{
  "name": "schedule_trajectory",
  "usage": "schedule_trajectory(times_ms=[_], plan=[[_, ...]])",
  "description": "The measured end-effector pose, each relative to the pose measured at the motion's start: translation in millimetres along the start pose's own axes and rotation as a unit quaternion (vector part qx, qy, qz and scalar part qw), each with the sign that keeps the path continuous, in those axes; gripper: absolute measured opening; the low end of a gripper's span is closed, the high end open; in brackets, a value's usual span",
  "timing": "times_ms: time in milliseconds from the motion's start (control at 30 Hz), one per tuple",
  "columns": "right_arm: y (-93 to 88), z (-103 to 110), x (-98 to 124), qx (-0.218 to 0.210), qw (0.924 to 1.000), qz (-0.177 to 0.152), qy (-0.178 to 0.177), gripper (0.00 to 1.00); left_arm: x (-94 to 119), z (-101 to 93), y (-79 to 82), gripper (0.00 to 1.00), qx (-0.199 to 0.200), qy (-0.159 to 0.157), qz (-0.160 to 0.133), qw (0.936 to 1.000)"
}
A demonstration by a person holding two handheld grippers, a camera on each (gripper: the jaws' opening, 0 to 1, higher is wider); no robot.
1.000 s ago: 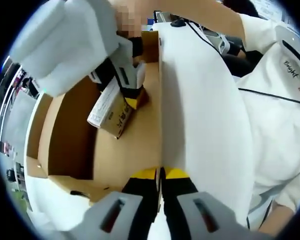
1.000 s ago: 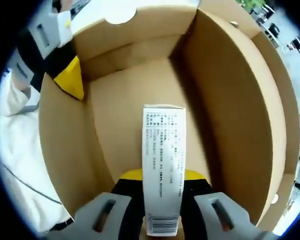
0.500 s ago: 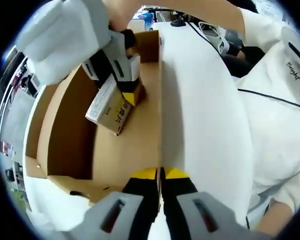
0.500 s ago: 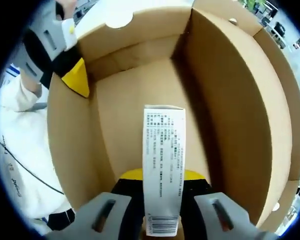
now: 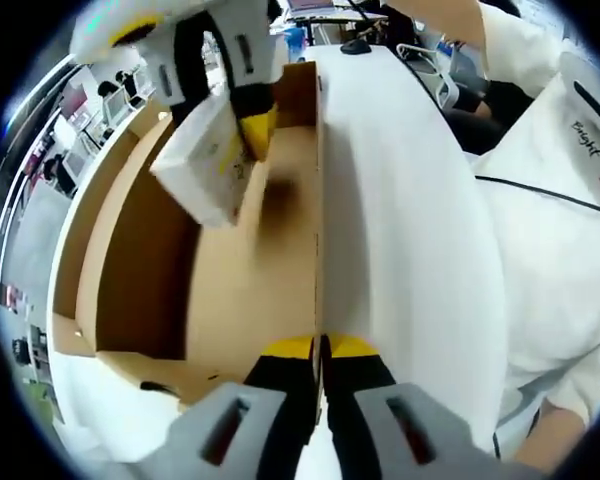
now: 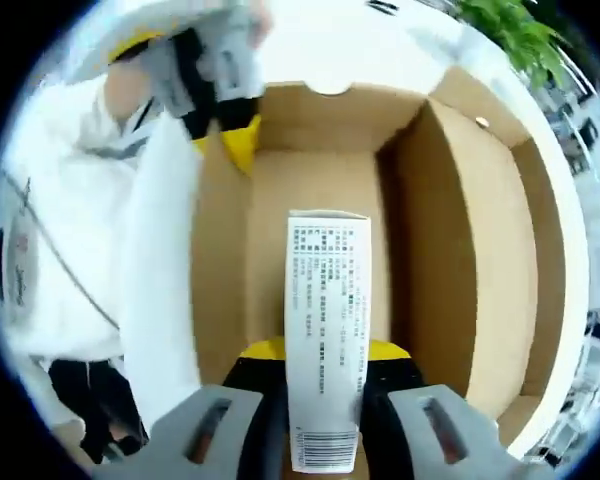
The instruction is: Operate the shoe box by opening the lid, removing the specified soft item, and placing it in the target area until the item is outside and the box remains undamaged.
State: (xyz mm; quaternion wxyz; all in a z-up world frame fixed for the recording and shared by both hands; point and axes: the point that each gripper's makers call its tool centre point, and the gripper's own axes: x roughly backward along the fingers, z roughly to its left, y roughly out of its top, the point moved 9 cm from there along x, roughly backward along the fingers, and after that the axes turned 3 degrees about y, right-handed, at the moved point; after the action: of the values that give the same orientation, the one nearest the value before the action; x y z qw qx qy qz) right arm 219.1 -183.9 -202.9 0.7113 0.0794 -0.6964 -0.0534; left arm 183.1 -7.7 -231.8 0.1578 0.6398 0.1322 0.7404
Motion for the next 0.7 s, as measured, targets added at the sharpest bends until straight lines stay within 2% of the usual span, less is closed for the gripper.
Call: schedule_trajectory(times_ms=[100, 167, 233, 333, 433, 467, 533, 600, 700], plan=[[-1.5, 0, 5, -0.022, 0.9997, 0.006, 0.000, 0.22, 0, -0.6, 0.0, 0.02, 0.000, 0.002, -0.001, 1.0000], [-1.3, 0, 5, 0.020, 0.9998, 0.004, -0.006, 0.22, 0, -0.6, 0.0, 0.02, -0.001, 0.003, 0.000, 1.0000], [-3.3, 2, 5, 0.002, 0.9996, 0.024, -0.016, 0.22, 0, -0.5, 0.0, 0.02, -0.001, 0.002, 0.000, 1.0000], [-3.4, 5, 8, 0.009, 0.9991, 0.034, -0.026, 0.22, 0, -0.2, -0.2, 0.02, -0.001, 0.000, -0.001, 1.0000], [-2.6, 0, 15, 0.072, 0.9923, 0.047, -0.089, 0.22, 0, -0.6, -0.2, 0.02, -0.001, 0.002, -0.001, 1.0000], [-2.5, 0, 18, 0.061, 0.9921, 0.048, -0.098, 0.22, 0, -0.9, -0.3, 0.02, -0.001, 0.003, -0.002, 1.0000], [-1.8, 4, 20, 0.066, 0.9928, 0.045, -0.089, 0.22, 0, -1.6, -0.5, 0.02, -0.003, 0.007, -0.003, 1.0000], [-2.1, 7, 22, 0.060, 0.9955, 0.038, -0.062, 0.22, 0, -1.5, -0.4, 0.02, -0.004, 0.007, -0.003, 1.0000], [-4.2, 8, 27, 0.051, 0.9962, 0.037, -0.060, 0.22, 0, -0.6, 0.1, 0.02, -0.002, 0.003, 0.000, 1.0000]])
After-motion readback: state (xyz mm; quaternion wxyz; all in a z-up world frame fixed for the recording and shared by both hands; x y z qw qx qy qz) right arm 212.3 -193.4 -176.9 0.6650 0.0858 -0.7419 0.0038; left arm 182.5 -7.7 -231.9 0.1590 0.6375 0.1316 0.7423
